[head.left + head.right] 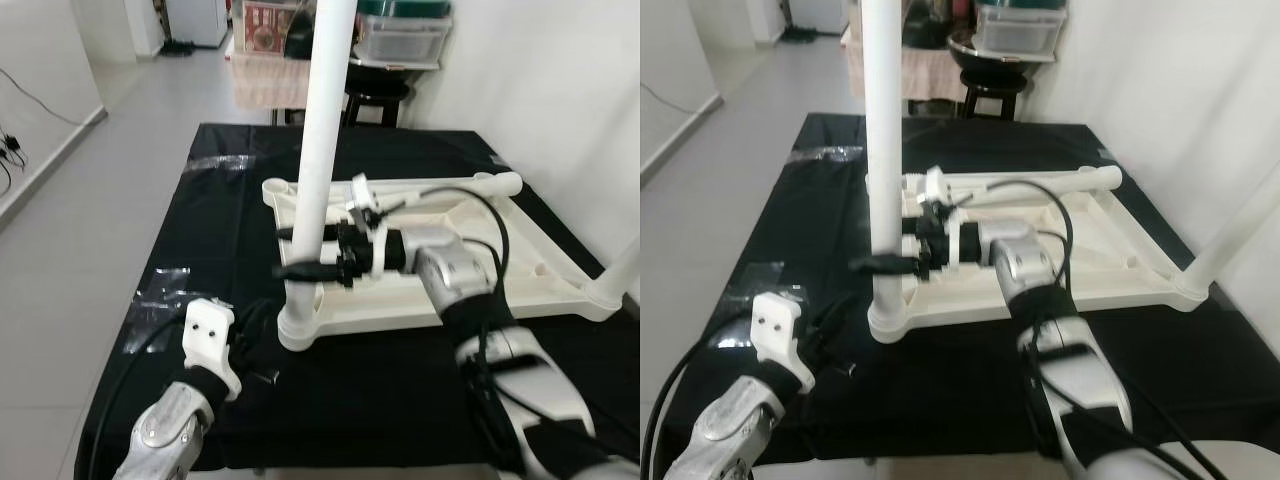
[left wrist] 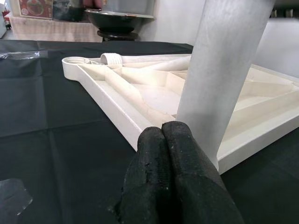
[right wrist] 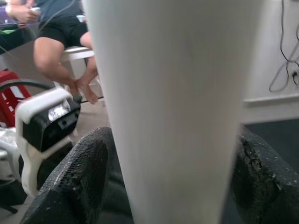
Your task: Building children table
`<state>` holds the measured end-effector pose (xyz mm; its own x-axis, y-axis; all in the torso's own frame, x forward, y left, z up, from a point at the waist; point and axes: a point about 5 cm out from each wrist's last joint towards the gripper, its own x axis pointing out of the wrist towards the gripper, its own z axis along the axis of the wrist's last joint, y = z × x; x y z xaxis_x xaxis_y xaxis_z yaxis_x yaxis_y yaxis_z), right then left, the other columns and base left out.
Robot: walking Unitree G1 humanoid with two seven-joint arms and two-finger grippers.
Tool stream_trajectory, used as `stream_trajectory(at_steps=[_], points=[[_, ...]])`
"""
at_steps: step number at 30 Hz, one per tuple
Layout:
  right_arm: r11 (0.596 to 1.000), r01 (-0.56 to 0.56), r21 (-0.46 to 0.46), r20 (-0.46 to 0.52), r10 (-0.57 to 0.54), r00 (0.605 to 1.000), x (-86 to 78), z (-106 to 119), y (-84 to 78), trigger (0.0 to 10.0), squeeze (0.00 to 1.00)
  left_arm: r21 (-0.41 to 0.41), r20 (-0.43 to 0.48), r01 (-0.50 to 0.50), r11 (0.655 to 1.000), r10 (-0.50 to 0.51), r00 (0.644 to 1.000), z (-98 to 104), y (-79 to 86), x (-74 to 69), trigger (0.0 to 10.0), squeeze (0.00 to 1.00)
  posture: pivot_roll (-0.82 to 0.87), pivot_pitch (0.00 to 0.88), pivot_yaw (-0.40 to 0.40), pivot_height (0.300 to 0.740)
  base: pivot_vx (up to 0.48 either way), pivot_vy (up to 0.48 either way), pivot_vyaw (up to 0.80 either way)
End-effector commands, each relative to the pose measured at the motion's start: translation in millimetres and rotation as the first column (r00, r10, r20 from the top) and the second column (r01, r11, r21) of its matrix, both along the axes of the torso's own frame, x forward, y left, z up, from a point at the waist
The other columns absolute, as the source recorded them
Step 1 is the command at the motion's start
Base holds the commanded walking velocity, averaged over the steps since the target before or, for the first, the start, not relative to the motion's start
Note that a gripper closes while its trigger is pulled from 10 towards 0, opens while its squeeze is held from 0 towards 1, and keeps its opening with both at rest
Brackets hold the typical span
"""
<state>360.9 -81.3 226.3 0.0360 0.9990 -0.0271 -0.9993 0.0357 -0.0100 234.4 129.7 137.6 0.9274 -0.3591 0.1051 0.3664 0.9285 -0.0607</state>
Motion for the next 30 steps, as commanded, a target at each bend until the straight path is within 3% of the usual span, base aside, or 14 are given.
stream_trajectory(at_steps=[1, 2, 15, 19, 20, 21, 22, 23, 24, 25, 26, 27, 28, 30], points=[[1.0, 0.002, 0.021, -0.018, -0.002, 1.0, 1.0, -1, -1.6, 10.0, 0.0, -0.007, -0.014, 0.002, 1.0, -0.002, 1.0, -3, -1.8, -1.2, 10.0, 0.0, 0.1, 0.0, -0.117, 0.74, 0.0, 0.0, 0.0], [1.0, -0.013, 0.013, -0.033, 0.013, 0.999, 1.9, -2, 1.5, 0.0, 0.0, -0.01, -0.014, 0.003, 1.0, -0.003, 1.0, -3, -2.6, -1.2, 10.0, 0.0, 0.1, 0.0, -0.125, 0.74, 0.0, 0.0, 0.0], [0.994, -0.098, 0.049, -0.053, 0.1, 0.994, 1.2, -4, -1.4, 0.0, 0.0, -0.018, -0.015, 0.005, 1.0, -0.006, 1.0, -3, -4.1, -2.0, 10.0, 0.0, 0.07, 0.0, -0.109, 0.74, 0.0, 0.0, 0.0], [0.999, -0.016, 0.05, -0.007, 0.016, 1.0, 1.5, -8, -8.7, 0.0, 0.0, -0.019, -0.014, 0.005, 1.0, -0.005, 1.0, -2, -3.5, -2.7, 10.0, 0.0, 0.05, 0.0, -0.101, 0.74, 0.0, 0.0, 0.0], [0.995, 0.097, 0.038, 0.01, -0.097, 0.995, 2.5, -14, -8.8, 0.0, 0.0, -0.019, -0.014, 0.005, 1.0, -0.005, 1.0, -1, -2.4, -3.0, 10.0, 0.0, 0.04, 0.0, -0.097, 0.74, 0.0, 0.0, 0.0], [0.859, 0.512, -0.012, -0.052, -0.512, 0.857, 5.9, -44, 2.3, 0.0, 0.0, -0.021, -0.014, 0.006, 1.0, -0.007, 1.0, -1, -0.5, -2.6, 10.0, 0.0, 0.01, 0.0, -0.077, 0.74, 0.0, 0.0, 0.0], [0.859, 0.512, -0.012, -0.052, -0.512, 0.857, 5.9, -44, 2.3, 0.0, 0.0, -0.021, -0.014, 0.006, 1.0, -0.007, 1.0, -1, -0.5, -2.6, 10.0, 0.0, 0.01, 0.0, -0.077, 0.74, 0.0, 0.0, 0.0], [0.64, 0.765, -0.075, -0.069, -0.769, 0.636, 3.7, -64, 1.7, 0.0, 0.0, -0.021, -0.014, 0.008, 1.0, -0.008, 1.0, 0, 0.9, -2.3, 10.0, 0.0, 0.01, 0.0, -0.077, 0.74, 0.0, 0.0, 0.0], [0.619, 0.771, -0.149, -0.075, -0.785, 0.615, -15.1, -85, 10.9, 0.0, 0.0, -0.021, -0.014, 0.012, 1.0, -0.012, 1.0, 0, 1.6, -1.5, 10.0, 0.0, 0.01, 0.0, -0.068, 0.74, 0.0, 0.0, 0.0], [0.62, 0.772, -0.141, 0.0, -0.78, 0.626, -22.7, -84, 15.2, 0.0, 0.0, -0.019, -0.016, 0.017, 1.0, -0.017, 1.0, 0, 2.7, -0.6, 10.0, 0.0, 0.0, 0.0, -0.058, 0.74, 0.0, 0.0, 0.0], [0.62, 0.772, -0.141, 0.0, -0.78, 0.626, -22.7, -84, 15.2, 0.0, 0.0, -0.019, -0.016, 0.017, 1.0, -0.017, 1.0, 0, 2.7, -0.6, 10.0, 0.0, 0.0, 0.0, -0.058, 0.74, 0.0, 0.0, 0.0], [0.673, 0.729, -0.125, 0.056, -0.729, 0.682, -26.8, -79, 19.4, 0.0, 0.0, -0.017, -0.017, 0.019, 1.0, -0.02, 1.0, 0, 3.4, 0.0, 10.0, 0.0, 0.0, 0.0, -0.058, 0.74, 0.0, 0.0, 0.0], [0.693, 0.71, -0.123, 0.033, -0.712, 0.701, -24.0, -78, 20.7, 0.0, 0.0, -0.016, -0.018, 0.021, 1.0, -0.021, 1.0, 0, 4.1, 0.7, 10.0, 0.0, 0.0, 0.0, -0.039, 0.74, 0.0, 0.0, 0.0], [0.698, 0.702, -0.137, 0.012, -0.708, 0.706, -20.3, -80, 21.0, 0.0, 0.0, -0.013, -0.019, 0.023, 1.0, -0.024, 1.0, 0, 4.0, 1.7, 10.0, 0.0, 0.02, 0.0, -0.054, 0.74, 0.0, 0.0, 0.0]])
